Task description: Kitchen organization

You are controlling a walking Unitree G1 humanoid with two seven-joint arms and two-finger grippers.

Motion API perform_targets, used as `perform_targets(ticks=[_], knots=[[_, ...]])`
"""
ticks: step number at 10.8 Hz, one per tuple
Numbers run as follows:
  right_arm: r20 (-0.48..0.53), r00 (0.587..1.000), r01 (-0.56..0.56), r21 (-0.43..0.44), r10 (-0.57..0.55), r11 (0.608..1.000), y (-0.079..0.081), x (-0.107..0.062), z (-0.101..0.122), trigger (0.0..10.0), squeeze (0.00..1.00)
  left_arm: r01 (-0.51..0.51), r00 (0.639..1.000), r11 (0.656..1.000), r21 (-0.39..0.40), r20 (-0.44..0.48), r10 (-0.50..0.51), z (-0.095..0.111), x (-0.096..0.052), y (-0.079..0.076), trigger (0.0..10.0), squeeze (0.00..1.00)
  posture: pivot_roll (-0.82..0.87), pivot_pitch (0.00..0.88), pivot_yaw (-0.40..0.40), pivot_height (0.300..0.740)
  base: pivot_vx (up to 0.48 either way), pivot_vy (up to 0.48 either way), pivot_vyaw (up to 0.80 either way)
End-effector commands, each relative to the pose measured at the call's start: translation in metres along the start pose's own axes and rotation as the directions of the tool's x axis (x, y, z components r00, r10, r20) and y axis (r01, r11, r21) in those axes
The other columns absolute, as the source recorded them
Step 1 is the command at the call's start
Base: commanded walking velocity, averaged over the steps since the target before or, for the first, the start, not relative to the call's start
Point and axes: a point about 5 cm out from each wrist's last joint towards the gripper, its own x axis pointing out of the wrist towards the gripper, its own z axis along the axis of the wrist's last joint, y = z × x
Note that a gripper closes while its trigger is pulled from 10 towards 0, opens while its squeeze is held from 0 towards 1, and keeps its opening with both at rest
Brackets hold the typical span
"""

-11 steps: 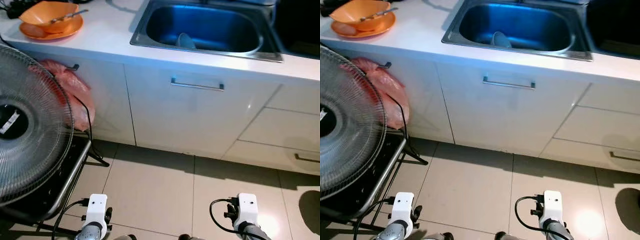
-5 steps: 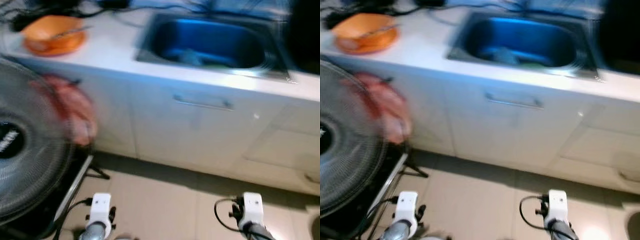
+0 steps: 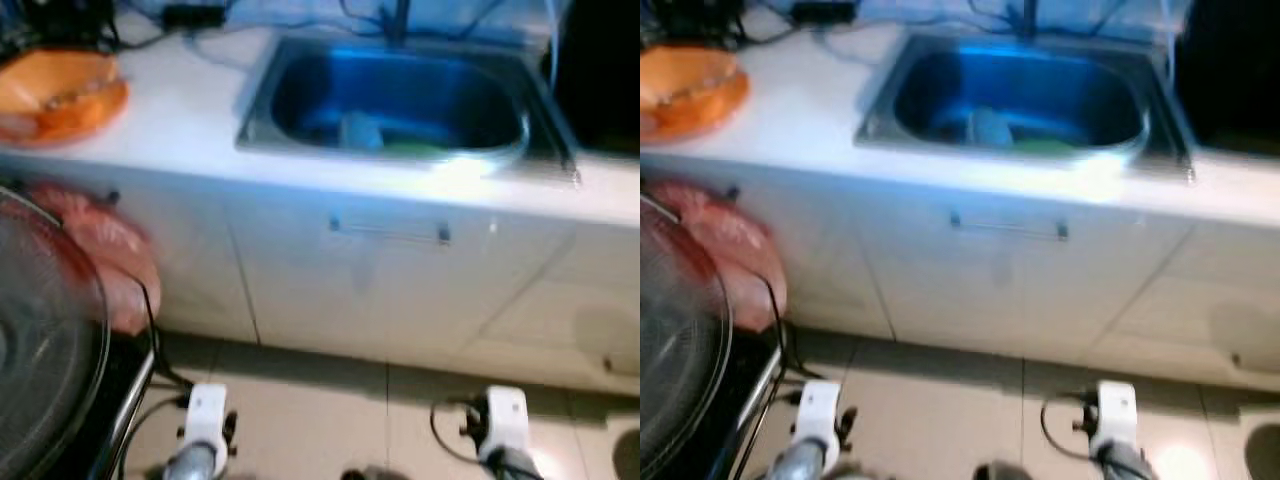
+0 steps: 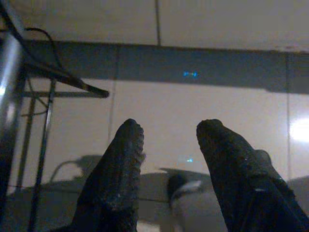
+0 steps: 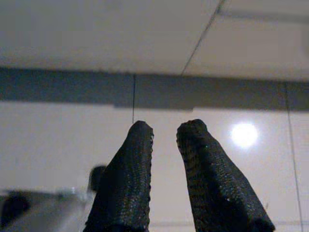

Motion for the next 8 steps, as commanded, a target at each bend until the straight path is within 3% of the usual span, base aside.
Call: perform_targets(ticks=[1,3,8], knots=[[-0.023,1.000,-0.015,0.012,0.015,1.000,0.0071,-0.0012,-0.0069,10.0,0.00,-0.026,0.999,1.000,0.006,-0.031,0.026,-0.0091,-0.0032,0.0098,10.0,0.00,0.02,0.157,-0.008,0.740,0.401,0.000,0.00],[-0.029,1.000,-0.012,0.006,0.013,1.000,0.0063,-0.0014,-0.0076,10.0,0.00,-0.024,0.999,1.000,0.009,-0.033,0.024,-0.0090,-0.0030,0.0093,10.0,0.00,0.02,0.156,-0.009,0.740,0.405,0.000,0.00],[-0.021,1.000,-0.017,0.010,0.018,1.000,0.0075,-0.0017,-0.0077,10.0,0.00,0.005,0.999,1.000,0.023,-0.049,-0.004,-0.0123,-0.0039,0.0061,10.0,0.00,0.02,0.145,-0.004,0.740,0.000,0.000,0.00]])
